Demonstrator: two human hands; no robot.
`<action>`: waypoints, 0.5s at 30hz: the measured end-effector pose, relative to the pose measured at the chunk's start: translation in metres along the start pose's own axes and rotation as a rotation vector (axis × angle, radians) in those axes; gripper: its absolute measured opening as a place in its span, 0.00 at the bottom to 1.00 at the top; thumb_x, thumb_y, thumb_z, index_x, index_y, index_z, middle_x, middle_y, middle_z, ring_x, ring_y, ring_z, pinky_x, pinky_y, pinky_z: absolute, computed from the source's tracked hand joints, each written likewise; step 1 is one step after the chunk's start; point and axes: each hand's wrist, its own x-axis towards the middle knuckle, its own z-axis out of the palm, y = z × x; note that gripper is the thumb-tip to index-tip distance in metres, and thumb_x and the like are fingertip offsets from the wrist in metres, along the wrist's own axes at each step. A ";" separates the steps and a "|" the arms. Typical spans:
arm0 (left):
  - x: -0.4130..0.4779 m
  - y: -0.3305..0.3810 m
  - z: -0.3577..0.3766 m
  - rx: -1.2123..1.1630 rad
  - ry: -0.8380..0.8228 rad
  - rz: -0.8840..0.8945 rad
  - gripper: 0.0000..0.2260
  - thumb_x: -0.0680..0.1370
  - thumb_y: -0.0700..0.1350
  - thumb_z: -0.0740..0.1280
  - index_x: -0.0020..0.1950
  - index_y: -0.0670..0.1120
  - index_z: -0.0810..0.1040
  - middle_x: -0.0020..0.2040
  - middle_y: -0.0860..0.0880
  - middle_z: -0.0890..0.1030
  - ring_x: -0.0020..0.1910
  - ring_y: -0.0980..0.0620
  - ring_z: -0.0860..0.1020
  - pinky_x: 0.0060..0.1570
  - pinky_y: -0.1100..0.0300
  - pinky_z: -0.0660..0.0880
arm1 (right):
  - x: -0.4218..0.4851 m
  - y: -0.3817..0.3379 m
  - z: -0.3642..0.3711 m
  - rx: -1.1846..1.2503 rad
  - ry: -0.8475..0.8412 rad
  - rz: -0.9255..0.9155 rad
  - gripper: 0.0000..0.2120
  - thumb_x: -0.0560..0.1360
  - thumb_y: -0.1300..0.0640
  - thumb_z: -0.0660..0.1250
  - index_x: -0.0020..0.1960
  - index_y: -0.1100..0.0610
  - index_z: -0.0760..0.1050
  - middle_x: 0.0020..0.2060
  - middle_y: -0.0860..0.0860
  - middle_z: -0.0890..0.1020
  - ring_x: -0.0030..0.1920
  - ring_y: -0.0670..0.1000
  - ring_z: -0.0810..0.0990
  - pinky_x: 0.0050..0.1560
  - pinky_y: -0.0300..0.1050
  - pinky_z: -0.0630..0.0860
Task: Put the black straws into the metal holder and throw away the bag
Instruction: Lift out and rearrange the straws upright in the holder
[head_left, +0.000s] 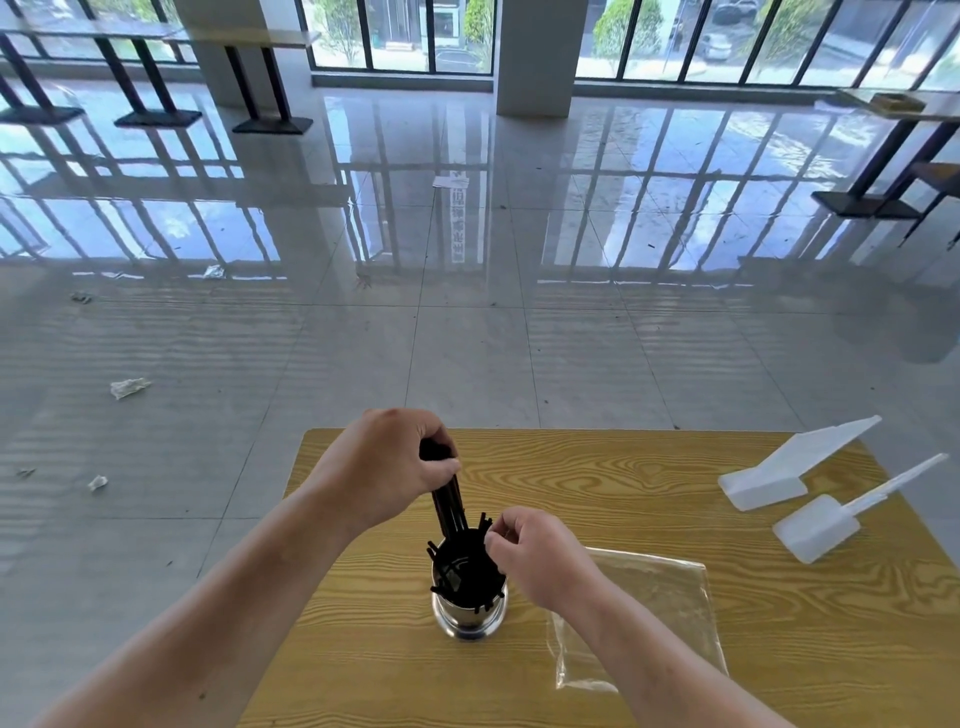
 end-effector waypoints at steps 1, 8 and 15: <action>0.001 0.001 -0.004 -0.013 0.031 0.016 0.04 0.71 0.55 0.77 0.41 0.60 0.83 0.36 0.68 0.82 0.35 0.65 0.81 0.29 0.73 0.70 | 0.000 -0.001 0.000 0.009 -0.005 0.004 0.09 0.81 0.49 0.67 0.45 0.50 0.82 0.30 0.44 0.81 0.27 0.43 0.71 0.30 0.42 0.71; 0.009 0.001 -0.007 -0.204 0.339 0.031 0.05 0.70 0.59 0.74 0.44 0.65 0.83 0.36 0.64 0.83 0.32 0.58 0.80 0.28 0.66 0.73 | 0.001 -0.016 0.001 0.108 -0.053 -0.002 0.08 0.82 0.50 0.68 0.49 0.51 0.83 0.41 0.53 0.88 0.28 0.42 0.75 0.32 0.40 0.73; -0.001 0.000 0.018 -0.750 0.293 -0.121 0.11 0.71 0.59 0.79 0.47 0.55 0.87 0.37 0.48 0.87 0.35 0.50 0.84 0.38 0.56 0.81 | 0.002 -0.040 -0.012 0.931 -0.273 0.088 0.26 0.81 0.40 0.71 0.73 0.51 0.71 0.55 0.57 0.88 0.42 0.53 0.86 0.42 0.47 0.84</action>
